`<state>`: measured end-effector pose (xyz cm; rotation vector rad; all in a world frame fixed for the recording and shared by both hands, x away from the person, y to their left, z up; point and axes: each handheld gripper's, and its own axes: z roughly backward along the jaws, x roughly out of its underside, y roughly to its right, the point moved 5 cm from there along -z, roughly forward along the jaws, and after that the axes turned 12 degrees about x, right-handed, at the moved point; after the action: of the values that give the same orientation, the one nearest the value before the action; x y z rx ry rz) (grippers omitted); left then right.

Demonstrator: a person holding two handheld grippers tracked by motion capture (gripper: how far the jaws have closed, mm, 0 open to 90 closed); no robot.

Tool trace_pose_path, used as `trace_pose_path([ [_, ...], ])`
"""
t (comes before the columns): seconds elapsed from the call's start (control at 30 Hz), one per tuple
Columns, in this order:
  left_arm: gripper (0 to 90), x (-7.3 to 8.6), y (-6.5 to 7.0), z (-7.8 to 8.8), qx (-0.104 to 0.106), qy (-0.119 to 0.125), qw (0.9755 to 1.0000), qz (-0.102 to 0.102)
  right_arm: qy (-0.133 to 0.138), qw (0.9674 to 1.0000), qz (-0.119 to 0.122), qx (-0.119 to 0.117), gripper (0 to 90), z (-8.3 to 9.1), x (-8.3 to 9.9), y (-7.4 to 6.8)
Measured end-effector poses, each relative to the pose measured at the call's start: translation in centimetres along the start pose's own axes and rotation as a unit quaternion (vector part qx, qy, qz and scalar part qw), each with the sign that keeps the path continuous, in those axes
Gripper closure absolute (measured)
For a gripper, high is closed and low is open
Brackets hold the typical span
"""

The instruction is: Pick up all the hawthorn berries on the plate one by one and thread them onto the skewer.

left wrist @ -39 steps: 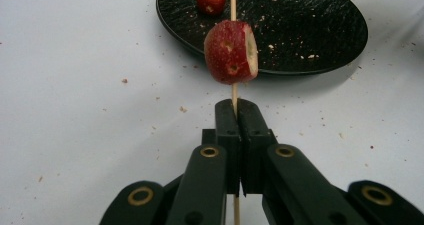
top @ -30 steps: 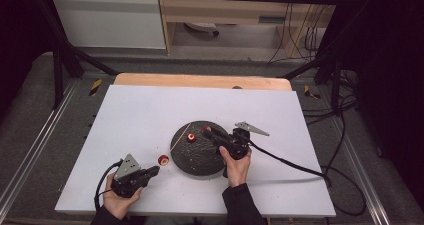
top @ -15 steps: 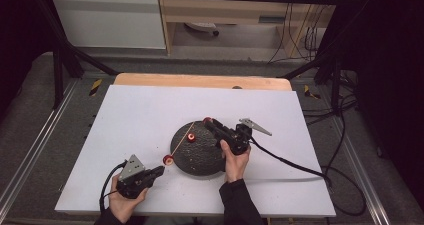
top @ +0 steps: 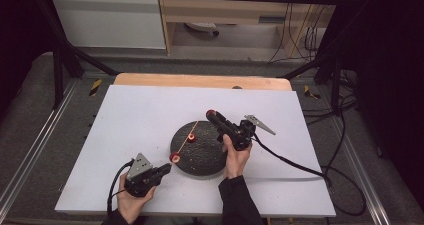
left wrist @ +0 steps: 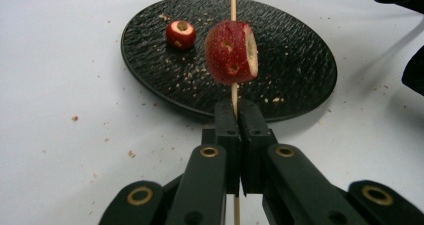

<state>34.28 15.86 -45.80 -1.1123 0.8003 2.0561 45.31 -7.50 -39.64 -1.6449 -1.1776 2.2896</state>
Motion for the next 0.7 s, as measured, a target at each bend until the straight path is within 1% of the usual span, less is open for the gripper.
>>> trace_pose_path([
  [0.13,88.2,-0.4,0.5,-0.6,0.002,0.003,1.0,-0.005,0.008,1.0,-0.003,-0.001,61.7,0.0,-0.4,0.0],
  [0.33,88.2,-0.8,1.1,-1.1,0.006,0.009,0.9999,-0.005,0.02,0.9998,-0.009,-0.005,61.7,0.0,-0.8,0.0],
  [0.53,88.2,-0.9,1.5,-1.3,0.008,0.01,0.9999,-0.007,0.025,0.9996,-0.014,-0.007,61.7,-0.1,-0.7,0.0],
  [0.7,88.2,-0.9,1.6,-1.5,0.01,0.013,0.9999,-0.005,0.025,0.9995,-0.015,-0.009,61.8,-0.1,-0.7,0.0],
])
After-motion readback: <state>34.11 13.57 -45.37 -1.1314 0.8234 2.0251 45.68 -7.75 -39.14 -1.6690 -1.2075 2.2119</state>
